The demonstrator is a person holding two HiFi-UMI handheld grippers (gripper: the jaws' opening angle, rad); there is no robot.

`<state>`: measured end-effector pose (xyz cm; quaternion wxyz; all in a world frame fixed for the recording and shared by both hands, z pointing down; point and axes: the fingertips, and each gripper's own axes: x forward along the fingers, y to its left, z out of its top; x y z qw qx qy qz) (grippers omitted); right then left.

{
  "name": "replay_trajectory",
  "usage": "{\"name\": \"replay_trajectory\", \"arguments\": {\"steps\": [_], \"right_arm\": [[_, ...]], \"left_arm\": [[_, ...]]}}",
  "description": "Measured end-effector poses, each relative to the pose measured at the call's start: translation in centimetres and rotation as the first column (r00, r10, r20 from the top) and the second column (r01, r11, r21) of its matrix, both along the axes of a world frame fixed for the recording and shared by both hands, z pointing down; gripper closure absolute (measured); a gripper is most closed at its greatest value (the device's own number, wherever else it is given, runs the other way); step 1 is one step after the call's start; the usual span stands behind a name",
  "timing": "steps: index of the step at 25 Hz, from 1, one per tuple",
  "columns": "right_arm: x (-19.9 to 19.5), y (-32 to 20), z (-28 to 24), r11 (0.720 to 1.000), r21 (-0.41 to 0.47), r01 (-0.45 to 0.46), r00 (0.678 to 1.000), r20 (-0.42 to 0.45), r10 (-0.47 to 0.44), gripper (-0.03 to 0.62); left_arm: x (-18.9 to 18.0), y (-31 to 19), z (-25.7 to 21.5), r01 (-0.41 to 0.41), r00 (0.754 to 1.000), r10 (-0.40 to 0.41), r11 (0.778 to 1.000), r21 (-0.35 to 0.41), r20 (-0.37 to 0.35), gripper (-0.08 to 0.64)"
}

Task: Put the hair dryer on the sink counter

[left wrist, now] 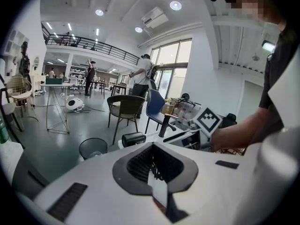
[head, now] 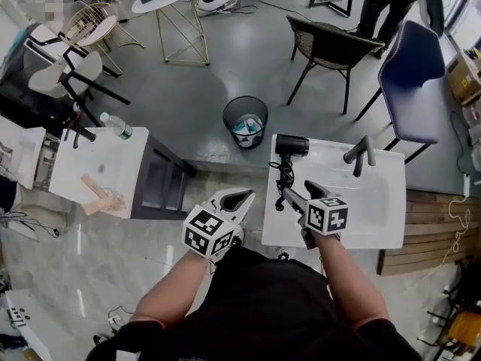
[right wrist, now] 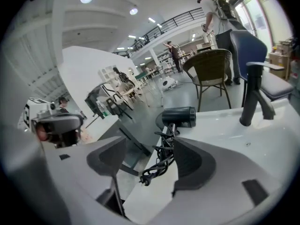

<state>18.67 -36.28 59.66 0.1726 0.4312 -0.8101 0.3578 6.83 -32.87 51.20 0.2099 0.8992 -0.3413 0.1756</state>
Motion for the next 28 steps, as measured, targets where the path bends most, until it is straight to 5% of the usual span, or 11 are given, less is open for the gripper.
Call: {"name": "replay_trajectory", "arguments": {"steps": [4, 6, 8, 11, 16, 28], "right_arm": [[1.6, 3.2, -4.9, 0.989, 0.14, 0.045, 0.988, 0.138, -0.065, 0.327], [3.0, 4.6, -6.9, 0.979, 0.201, 0.035, 0.977, 0.197, -0.076, 0.495], [4.1, 5.9, -8.6, 0.971, 0.236, 0.032, 0.958, 0.27, -0.097, 0.577], [5.4, 7.6, -10.1, 0.965, 0.26, 0.045, 0.932, 0.336, -0.134, 0.589], [6.4, 10.1, -9.7, 0.954, 0.29, 0.081, 0.939, 0.299, -0.171, 0.589], [4.1, 15.5, -11.5, 0.954, 0.3, -0.029, 0.966, 0.254, -0.051, 0.589]], "left_arm": [[1.6, 1.0, -0.8, 0.047, 0.999, -0.046, 0.999, 0.014, -0.026, 0.56], [2.5, 1.8, -1.2, 0.06, 0.998, -0.06, 0.998, 0.023, -0.033, 0.56], [3.4, 2.9, -1.6, 0.069, 0.997, -0.068, 0.997, 0.032, -0.033, 0.56], [4.6, 4.4, -2.2, 0.087, 0.996, -0.085, 0.995, 0.044, -0.035, 0.56], [5.2, 7.0, -2.4, 0.091, 0.996, -0.09, 0.995, 0.049, -0.022, 0.56], [5.1, 10.2, -4.4, -0.06, 0.997, 0.064, 0.994, 0.087, -0.044, 0.56]]}}
